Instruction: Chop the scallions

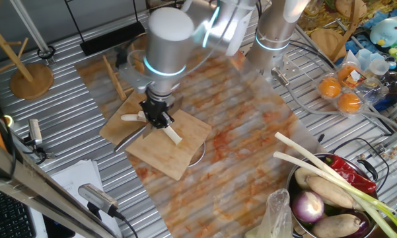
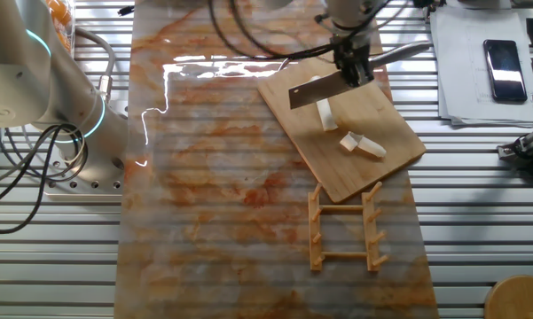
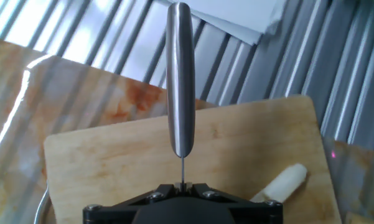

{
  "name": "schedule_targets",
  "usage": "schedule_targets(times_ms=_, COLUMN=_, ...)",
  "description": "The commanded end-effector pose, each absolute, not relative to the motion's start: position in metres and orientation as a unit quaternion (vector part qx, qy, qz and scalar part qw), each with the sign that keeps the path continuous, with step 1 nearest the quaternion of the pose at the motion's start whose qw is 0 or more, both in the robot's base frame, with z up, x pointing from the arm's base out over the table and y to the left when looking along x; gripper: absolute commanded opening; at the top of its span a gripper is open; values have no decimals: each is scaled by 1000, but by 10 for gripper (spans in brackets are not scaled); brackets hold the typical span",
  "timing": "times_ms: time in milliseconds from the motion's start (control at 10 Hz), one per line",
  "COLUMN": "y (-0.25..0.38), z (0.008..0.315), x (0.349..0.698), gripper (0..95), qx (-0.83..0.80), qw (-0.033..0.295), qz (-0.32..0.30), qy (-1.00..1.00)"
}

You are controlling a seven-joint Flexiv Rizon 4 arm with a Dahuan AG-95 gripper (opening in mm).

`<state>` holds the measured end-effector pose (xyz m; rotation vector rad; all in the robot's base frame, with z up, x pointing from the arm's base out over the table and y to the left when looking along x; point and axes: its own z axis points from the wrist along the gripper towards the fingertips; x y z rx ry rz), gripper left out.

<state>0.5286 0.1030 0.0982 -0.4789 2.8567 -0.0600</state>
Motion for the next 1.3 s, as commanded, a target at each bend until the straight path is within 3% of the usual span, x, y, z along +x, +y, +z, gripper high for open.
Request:
schedule_targets(times_ms=100, y=101, z=97, x=532, gripper=0, qx=-234, qw=209, qz=-24, qy=949)
schedule_targets(times_ms=300, y=101, z=97, x=535, gripper=0, qx=-245, qw=232, qz=-21, qy=941)
schedule_targets(times_ms=600, y=107, z=99, x=551, gripper=0, qx=-264, qw=239, qz=-27, qy=934)
schedule_targets(times_ms=1300, y=133, z=120, x=582, gripper=0, qx=-239, qw=174, qz=-24, qy=955)
